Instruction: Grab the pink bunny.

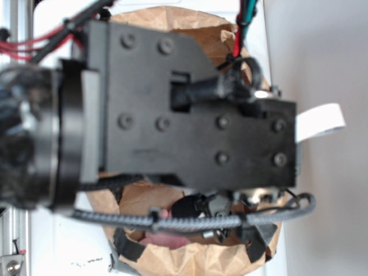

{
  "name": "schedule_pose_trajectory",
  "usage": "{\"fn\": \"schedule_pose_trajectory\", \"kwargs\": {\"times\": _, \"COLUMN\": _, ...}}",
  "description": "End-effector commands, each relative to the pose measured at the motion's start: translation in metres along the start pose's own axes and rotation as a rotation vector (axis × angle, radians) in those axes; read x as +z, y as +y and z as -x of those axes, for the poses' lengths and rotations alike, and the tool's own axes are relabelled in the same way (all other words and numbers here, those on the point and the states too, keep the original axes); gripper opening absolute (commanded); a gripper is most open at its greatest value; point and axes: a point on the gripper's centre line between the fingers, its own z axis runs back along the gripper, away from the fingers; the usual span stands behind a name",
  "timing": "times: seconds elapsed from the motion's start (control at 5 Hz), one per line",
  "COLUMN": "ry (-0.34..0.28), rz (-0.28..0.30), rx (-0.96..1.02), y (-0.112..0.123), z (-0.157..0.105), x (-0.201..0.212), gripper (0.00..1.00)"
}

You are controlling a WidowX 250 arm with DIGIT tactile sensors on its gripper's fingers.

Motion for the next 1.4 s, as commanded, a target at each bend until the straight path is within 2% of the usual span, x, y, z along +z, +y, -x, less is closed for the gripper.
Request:
{"fn": "schedule_pose_trajectory", "kwargs": {"times": 0.0, "ry": 0.024, "rz": 0.072, "rx": -0.021, "y": 0.000, "z": 0.019, "x": -0.015, "gripper": 1.00}}
{"fn": "schedule_pose_trajectory", "kwargs": {"times": 0.2, "ry": 0.041, "rz": 0.083, "rx": -0.038, "y": -0.010, "z": 0.031, "x": -0.020, "gripper": 1.00}}
{"fn": "schedule_pose_trajectory", "kwargs": {"times": 0.4, "ry": 0.071, "rz": 0.080, "rx": 0.024, "y": -0.018, "z": 0.041, "x": -0.019, "gripper": 1.00}}
{"fn": "schedule_pose_trajectory", "kwargs": {"times": 0.6, "ry": 0.085, "rz": 0.127, "rx": 0.139, "y": -0.024, "z": 0.048, "x": -0.017, "gripper": 1.00}}
{"fn": "schedule_pose_trajectory", "kwargs": {"times": 1.0, "ry": 0.050, "rz": 0.166, "rx": 0.214, "y": -0.030, "z": 0.052, "x": -0.032, "gripper": 1.00}}
{"fn": "schedule_pose_trajectory", "kwargs": {"times": 1.2, "ry": 0.045, "rz": 0.197, "rx": 0.214, "y": -0.035, "z": 0.043, "x": -0.039, "gripper": 1.00}}
